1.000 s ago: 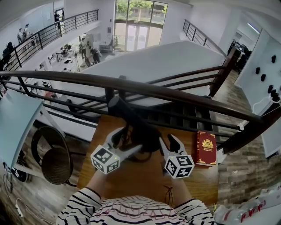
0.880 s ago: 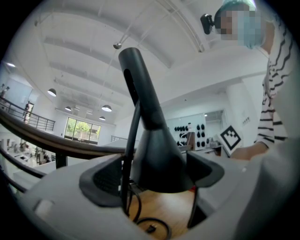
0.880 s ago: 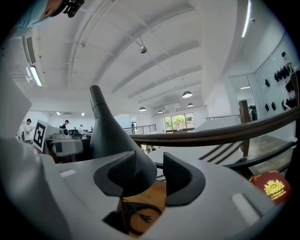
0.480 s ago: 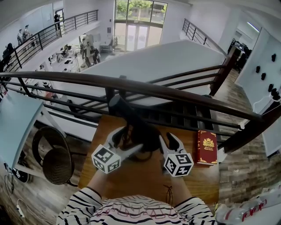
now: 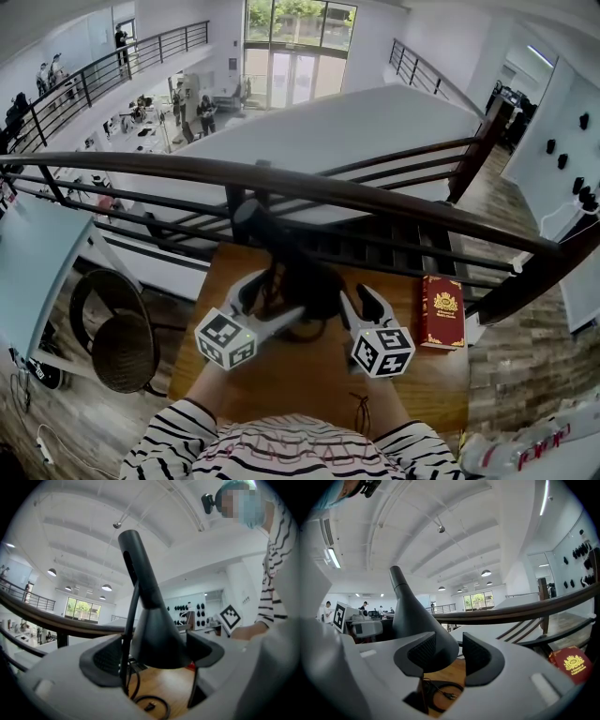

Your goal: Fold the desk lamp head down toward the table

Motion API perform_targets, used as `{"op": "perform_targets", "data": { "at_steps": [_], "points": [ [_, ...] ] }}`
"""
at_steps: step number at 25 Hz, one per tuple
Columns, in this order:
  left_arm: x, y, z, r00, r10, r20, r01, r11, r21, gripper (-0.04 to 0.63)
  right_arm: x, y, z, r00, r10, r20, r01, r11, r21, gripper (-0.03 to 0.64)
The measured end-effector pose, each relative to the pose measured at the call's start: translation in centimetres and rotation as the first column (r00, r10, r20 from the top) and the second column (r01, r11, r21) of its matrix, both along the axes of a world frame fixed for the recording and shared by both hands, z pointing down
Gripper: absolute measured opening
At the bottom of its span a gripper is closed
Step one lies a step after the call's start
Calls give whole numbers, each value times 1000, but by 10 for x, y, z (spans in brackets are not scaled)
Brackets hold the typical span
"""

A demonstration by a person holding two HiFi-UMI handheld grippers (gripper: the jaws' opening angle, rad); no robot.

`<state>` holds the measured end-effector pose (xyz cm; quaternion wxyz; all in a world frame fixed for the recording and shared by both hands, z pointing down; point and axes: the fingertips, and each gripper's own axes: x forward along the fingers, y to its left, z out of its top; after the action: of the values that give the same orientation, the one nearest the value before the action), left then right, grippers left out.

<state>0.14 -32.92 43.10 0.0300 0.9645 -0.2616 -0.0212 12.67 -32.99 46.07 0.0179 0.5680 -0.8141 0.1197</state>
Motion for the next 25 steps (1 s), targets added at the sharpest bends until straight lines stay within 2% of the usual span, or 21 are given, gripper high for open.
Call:
{"op": "perform_targets", "data": {
  "at_steps": [11, 18, 25],
  "points": [
    [-16, 17, 8, 999, -54, 4, 54, 999, -11, 423, -7, 28, 11, 999, -24, 35, 25, 999, -22, 181],
    [-25, 29, 20, 994, -106, 13, 107, 994, -24, 417, -11, 50, 22, 997, -42, 60, 44, 999, -26, 161],
    [-29, 45, 42, 992, -122, 15, 122, 990, -63, 404, -15, 67, 32, 995, -58, 79, 61, 998, -30, 139]
  ]
}}
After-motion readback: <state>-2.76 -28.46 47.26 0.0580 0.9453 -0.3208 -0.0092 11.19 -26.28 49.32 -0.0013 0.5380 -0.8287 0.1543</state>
